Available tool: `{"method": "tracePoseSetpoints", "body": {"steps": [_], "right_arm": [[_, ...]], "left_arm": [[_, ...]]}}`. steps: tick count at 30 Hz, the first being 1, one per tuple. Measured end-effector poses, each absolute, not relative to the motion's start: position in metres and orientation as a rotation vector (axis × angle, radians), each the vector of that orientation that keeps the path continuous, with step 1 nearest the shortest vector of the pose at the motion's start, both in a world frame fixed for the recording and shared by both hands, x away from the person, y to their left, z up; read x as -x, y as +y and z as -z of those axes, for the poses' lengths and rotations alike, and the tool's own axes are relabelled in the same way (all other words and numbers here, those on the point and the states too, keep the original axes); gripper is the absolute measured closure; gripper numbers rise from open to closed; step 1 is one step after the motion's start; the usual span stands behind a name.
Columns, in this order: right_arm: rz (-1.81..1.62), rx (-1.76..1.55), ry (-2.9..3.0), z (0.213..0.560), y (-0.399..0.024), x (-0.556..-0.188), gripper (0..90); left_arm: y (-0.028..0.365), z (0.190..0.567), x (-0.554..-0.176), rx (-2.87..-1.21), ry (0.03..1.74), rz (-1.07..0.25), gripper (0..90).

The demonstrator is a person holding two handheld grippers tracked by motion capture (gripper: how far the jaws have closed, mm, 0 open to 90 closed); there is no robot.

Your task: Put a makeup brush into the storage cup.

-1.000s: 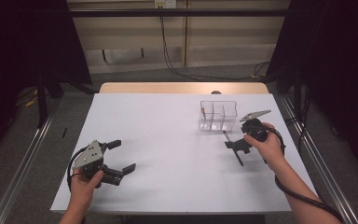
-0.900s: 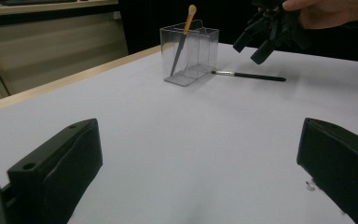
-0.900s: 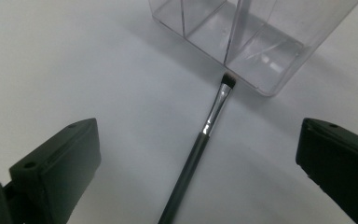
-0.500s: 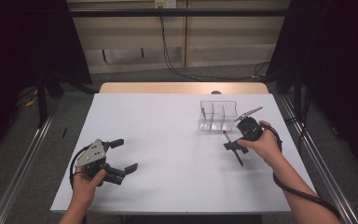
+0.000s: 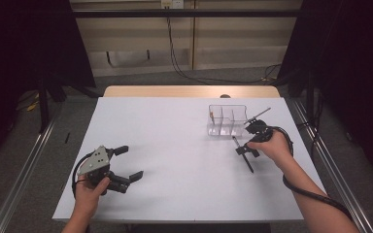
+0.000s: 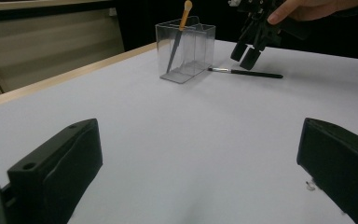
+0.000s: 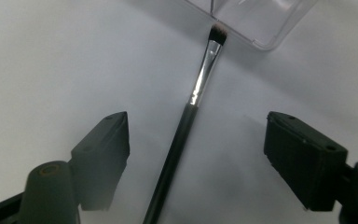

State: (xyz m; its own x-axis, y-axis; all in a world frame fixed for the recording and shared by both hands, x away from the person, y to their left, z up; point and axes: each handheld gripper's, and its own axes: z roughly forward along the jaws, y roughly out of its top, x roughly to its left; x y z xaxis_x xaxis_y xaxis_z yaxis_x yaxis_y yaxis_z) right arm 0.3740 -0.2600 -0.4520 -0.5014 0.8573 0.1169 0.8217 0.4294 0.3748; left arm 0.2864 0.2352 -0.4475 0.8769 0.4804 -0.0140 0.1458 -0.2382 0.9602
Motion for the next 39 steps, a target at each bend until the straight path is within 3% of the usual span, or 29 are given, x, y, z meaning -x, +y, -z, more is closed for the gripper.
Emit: {"method": "tracePoseSetpoints", "body": {"steps": [7, 9, 24, 32, 39], "right_arm": [[-0.546, -1.479, 2.581, 0.455, -0.256, -0.376, 36.0], [-0.571, -1.465, 2.599, 0.457, -0.255, -0.376, 44.4], [-0.482, -1.5, 2.557, 0.458, -0.249, -0.375, 62.0], [-0.422, -1.49, 2.59, 0.456, -0.24, -0.374, 84.3], [-0.407, -1.504, 2.598, 0.455, -0.239, -0.374, 84.4]], "left_arm": [[0.237, 0.447, -0.286, -1.806, 0.47, -0.338, 0.0], [0.237, 0.447, -0.286, -1.809, 0.471, -0.339, 0.0], [0.238, 0.447, -0.285, -1.804, 0.476, -0.341, 0.0], [0.239, 0.447, -0.285, -1.808, 0.478, -0.346, 0.0], [0.241, 0.448, -0.285, -1.805, 0.484, -0.349, 0.0]]}}
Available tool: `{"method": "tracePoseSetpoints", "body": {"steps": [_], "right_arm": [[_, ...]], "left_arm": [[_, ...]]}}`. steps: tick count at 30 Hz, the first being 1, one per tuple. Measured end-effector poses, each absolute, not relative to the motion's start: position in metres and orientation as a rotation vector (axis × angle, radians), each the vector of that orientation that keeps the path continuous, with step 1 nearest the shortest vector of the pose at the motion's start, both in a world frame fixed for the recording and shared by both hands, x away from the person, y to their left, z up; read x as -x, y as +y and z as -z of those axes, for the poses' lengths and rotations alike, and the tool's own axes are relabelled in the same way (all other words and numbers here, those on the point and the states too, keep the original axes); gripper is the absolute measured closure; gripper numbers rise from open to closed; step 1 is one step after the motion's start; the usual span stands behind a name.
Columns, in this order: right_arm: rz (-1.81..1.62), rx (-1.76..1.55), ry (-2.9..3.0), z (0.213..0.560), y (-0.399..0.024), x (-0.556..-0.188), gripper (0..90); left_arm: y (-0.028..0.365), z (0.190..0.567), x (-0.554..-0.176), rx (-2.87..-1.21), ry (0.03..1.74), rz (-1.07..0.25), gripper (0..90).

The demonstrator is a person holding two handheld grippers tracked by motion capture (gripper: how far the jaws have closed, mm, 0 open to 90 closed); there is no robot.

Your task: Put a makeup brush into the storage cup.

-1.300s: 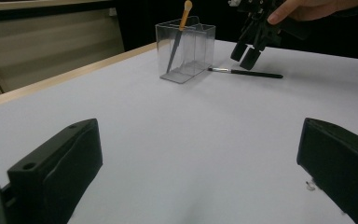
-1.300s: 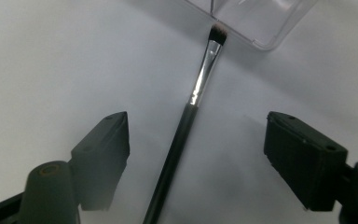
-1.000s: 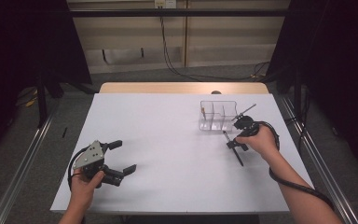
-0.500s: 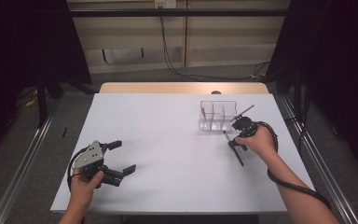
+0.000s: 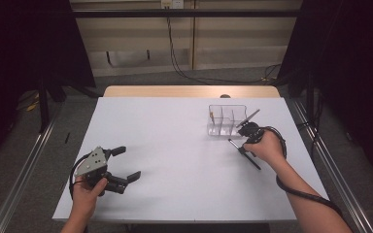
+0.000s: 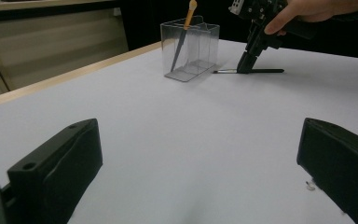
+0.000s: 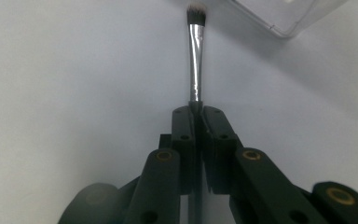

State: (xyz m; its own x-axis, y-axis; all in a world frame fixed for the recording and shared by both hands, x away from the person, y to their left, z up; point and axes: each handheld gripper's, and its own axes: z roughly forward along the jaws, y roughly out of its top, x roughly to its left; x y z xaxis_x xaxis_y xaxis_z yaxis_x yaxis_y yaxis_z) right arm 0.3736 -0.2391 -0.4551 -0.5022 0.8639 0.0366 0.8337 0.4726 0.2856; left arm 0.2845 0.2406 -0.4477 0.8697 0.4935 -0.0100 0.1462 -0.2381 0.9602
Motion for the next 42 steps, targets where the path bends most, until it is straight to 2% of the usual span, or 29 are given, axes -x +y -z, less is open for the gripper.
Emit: {"method": "tracePoseSetpoints", "body": {"steps": [18, 42], "right_arm": [[-0.582, -1.549, 2.537, 0.455, -0.251, -0.365, 84.4], [-1.03, -1.473, 2.319, 0.437, -0.266, -0.345, 84.5]], "left_arm": [[0.241, 0.447, -0.285, -1.808, 0.487, -0.359, 0.0], [0.24, 0.447, -0.286, -1.804, 0.491, -0.357, 0.0]]}}
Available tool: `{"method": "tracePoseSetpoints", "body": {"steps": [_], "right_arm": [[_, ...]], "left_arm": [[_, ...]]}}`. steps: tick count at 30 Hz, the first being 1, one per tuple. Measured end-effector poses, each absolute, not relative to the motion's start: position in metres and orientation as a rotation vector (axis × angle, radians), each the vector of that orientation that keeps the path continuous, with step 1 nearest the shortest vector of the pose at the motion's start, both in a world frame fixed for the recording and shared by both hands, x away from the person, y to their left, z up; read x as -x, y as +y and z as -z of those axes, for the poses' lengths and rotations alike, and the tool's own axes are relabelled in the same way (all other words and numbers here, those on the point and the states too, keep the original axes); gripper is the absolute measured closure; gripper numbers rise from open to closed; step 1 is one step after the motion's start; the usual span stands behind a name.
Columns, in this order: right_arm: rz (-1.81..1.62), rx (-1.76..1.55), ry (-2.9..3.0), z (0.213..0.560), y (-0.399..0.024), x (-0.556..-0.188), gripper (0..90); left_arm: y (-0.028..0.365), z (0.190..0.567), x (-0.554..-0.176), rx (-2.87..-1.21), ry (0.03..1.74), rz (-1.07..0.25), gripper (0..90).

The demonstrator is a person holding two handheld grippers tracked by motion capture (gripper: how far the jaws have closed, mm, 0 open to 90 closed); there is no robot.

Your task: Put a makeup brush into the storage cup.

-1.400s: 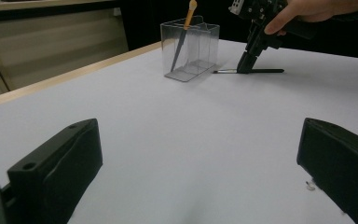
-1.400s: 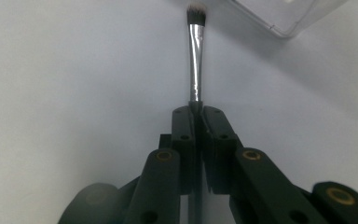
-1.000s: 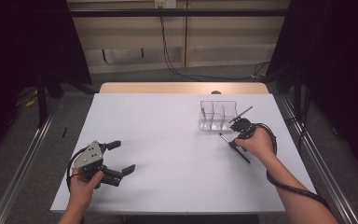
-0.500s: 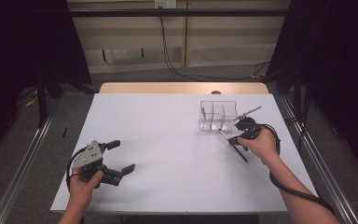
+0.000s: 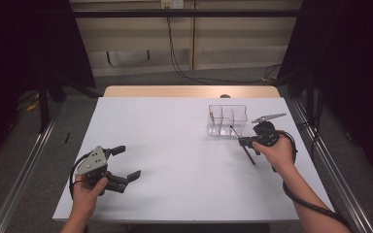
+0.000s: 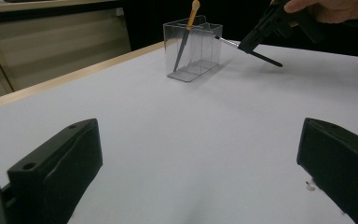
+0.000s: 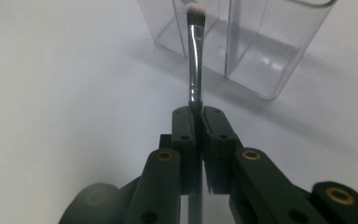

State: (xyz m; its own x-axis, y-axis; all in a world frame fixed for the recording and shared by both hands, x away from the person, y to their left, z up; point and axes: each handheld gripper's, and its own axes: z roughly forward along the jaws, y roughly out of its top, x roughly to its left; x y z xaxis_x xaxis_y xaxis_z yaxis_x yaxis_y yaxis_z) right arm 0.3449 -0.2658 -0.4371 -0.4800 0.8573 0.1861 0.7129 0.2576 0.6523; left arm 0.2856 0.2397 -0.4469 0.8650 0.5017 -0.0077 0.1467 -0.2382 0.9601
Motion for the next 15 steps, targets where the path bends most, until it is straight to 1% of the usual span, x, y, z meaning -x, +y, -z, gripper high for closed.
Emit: {"method": "tracePoseSetpoints", "body": {"steps": [15], "right_arm": [[-1.223, -1.404, 2.19, 0.429, -0.2626, -0.3408, 84.5]], "left_arm": [[0.2398, 0.4467, -0.2858, -1.804, 0.488, -0.357, 0.0]]}}
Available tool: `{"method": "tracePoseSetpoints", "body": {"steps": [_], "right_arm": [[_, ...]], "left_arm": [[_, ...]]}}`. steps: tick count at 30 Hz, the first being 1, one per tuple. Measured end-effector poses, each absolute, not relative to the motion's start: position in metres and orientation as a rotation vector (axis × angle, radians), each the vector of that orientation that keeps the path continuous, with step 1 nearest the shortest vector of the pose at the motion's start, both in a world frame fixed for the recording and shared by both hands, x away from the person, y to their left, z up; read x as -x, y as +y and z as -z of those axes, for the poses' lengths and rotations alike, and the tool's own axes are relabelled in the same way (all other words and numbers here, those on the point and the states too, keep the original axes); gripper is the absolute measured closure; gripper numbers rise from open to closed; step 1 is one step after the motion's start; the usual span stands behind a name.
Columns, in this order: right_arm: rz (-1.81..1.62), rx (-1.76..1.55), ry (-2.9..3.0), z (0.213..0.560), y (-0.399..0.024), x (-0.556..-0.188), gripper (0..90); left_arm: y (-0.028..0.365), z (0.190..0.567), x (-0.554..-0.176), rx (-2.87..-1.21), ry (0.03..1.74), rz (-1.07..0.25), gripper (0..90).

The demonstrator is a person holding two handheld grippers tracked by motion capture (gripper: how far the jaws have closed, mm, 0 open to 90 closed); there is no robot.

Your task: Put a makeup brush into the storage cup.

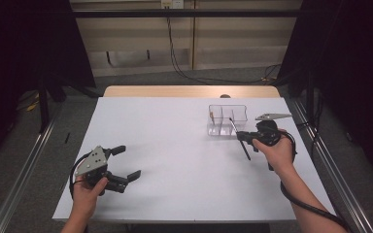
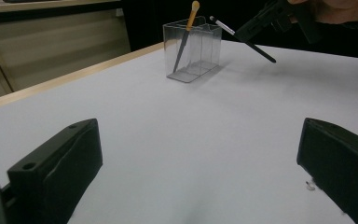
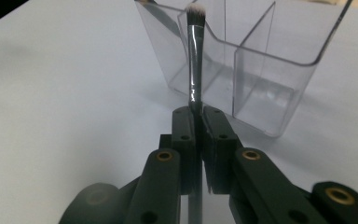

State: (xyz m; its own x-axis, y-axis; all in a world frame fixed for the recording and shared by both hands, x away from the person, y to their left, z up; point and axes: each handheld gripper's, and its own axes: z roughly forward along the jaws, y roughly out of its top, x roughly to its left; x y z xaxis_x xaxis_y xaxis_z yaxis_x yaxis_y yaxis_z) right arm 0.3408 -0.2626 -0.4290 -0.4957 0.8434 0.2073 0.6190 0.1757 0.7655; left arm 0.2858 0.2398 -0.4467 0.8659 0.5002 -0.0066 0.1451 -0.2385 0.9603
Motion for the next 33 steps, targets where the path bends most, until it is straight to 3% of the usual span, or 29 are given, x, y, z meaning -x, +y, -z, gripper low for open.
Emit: {"method": "tracePoseSetpoints", "body": {"steps": [33], "right_arm": [[-1.51, -1.233, 1.878, 0.408, -0.244, -0.348, 84.5]], "left_arm": [[0.241, 0.447, -0.286, -1.804, 0.488, -0.362, 0.0]]}}
